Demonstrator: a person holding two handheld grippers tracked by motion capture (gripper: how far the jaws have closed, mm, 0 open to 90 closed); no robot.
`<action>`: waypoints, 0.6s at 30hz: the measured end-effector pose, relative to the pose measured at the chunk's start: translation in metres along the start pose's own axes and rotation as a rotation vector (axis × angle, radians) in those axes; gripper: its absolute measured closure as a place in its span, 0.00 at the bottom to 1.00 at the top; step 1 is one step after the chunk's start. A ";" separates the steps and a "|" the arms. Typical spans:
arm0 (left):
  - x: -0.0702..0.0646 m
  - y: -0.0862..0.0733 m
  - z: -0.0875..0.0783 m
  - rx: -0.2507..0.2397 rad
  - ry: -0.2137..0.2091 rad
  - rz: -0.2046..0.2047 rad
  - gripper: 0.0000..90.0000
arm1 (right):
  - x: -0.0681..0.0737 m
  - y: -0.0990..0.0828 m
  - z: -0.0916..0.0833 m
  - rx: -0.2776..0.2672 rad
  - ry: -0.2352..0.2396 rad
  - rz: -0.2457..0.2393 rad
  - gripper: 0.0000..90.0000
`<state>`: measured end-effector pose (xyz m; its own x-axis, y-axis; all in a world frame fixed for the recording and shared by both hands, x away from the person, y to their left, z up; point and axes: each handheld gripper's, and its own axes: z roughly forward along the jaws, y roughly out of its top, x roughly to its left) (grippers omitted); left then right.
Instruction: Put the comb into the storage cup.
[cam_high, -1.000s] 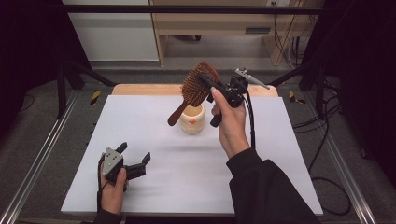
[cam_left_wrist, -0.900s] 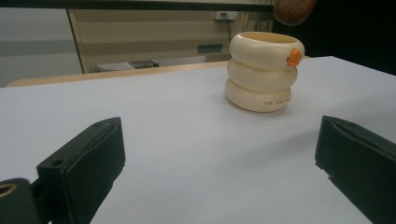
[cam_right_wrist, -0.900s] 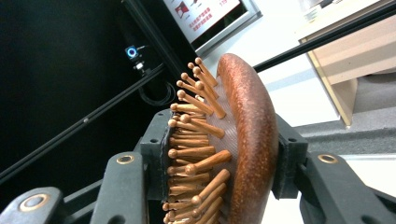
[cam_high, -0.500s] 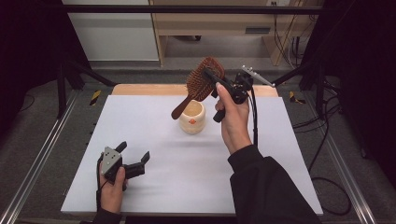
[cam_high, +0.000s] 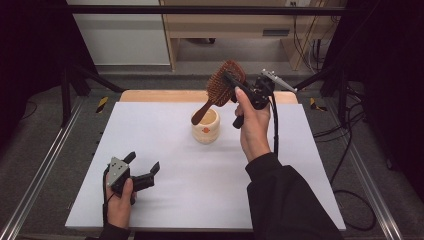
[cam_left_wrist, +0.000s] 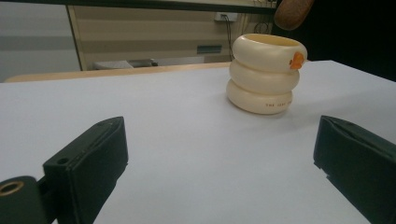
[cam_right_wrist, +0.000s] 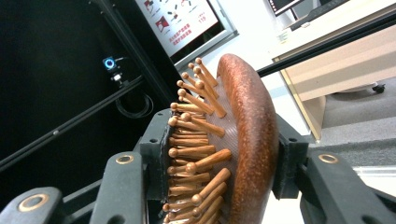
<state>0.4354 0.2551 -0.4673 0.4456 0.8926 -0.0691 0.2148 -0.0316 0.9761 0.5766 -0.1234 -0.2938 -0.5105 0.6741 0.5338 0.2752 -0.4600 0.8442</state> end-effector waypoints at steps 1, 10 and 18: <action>0.000 0.000 0.000 0.000 0.002 -0.003 0.02 | -0.002 0.001 0.000 0.000 -0.003 0.003 0.56; 0.001 0.001 0.002 -0.004 0.001 -0.006 0.02 | -0.011 0.004 -0.002 -0.006 -0.013 0.025 0.56; 0.004 0.000 -0.001 -0.010 0.015 -0.027 0.02 | -0.008 0.004 -0.004 -0.016 -0.012 0.033 0.56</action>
<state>0.4364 0.2587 -0.4670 0.4270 0.8995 -0.0926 0.2181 -0.0030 0.9759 0.5788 -0.1330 -0.2948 -0.4914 0.6657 0.5616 0.2785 -0.4908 0.8255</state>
